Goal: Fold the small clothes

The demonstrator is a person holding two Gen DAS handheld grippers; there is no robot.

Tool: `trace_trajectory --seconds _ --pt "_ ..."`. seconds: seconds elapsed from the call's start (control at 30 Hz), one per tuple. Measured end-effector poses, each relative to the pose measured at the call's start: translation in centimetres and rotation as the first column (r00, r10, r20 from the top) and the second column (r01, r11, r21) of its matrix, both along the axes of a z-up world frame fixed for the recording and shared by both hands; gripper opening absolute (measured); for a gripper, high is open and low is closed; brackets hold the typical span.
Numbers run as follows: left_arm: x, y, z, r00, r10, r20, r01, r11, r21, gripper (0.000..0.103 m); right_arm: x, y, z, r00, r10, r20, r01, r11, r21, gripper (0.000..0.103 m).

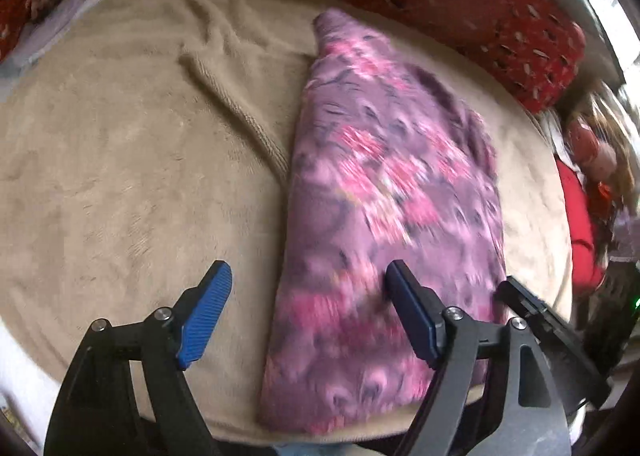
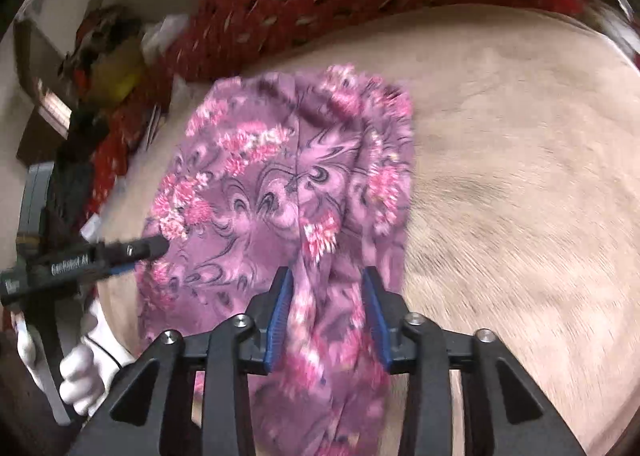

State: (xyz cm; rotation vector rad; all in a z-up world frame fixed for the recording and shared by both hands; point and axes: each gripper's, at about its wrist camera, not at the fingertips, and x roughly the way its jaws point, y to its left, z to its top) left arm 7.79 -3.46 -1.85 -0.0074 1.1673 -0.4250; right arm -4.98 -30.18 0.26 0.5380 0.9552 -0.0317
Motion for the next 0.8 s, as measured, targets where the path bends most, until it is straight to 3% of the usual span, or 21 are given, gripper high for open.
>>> trace_trajectory --seconds 0.07,0.13,0.17,0.2,0.33,0.4,0.5,0.8 --pt "-1.5 0.0 -0.4 1.0 -0.023 0.013 0.022 0.999 0.035 0.08 -1.3 -0.2 0.0 1.0 0.001 -0.01 -0.001 0.999 -0.038 0.043" --pt "-2.4 -0.5 -2.3 0.999 -0.045 -0.021 0.047 0.994 0.095 0.081 -1.2 -0.6 -1.4 0.996 -0.005 -0.084 -0.002 0.997 -0.082 0.055" --pt "-2.7 -0.7 -3.8 0.997 -0.048 -0.059 0.055 0.991 0.123 0.081 -1.6 -0.8 -2.4 0.993 -0.011 -0.121 0.002 0.997 -0.072 0.062" --pt "-2.9 -0.6 -4.7 0.996 -0.044 -0.073 0.053 0.99 0.129 0.085 -2.2 -1.0 -3.0 0.993 -0.021 -0.118 0.014 0.998 -0.054 0.062" --pt "-3.4 -0.2 -4.8 0.999 -0.011 -0.04 0.016 0.991 0.133 0.092 -2.8 -0.3 -3.0 0.996 -0.035 -0.085 0.027 0.995 -0.092 0.065" --pt "-3.1 0.4 -5.4 0.997 0.022 -0.068 -0.012 0.99 0.138 0.103 -3.1 -0.1 -3.2 0.996 -0.042 -0.074 0.034 0.994 -0.102 0.067" --pt "-2.4 0.6 -6.1 0.993 0.05 -0.104 -0.04 0.994 0.103 0.103 -3.7 0.0 -3.3 0.997 -0.054 -0.056 0.048 0.993 -0.106 0.068" --pt "-4.4 1.7 -6.4 0.996 0.053 -0.073 -0.047 0.995 0.084 0.103 -4.2 0.8 -3.4 0.995 -0.08 -0.055 0.072 0.989 -0.133 0.076"
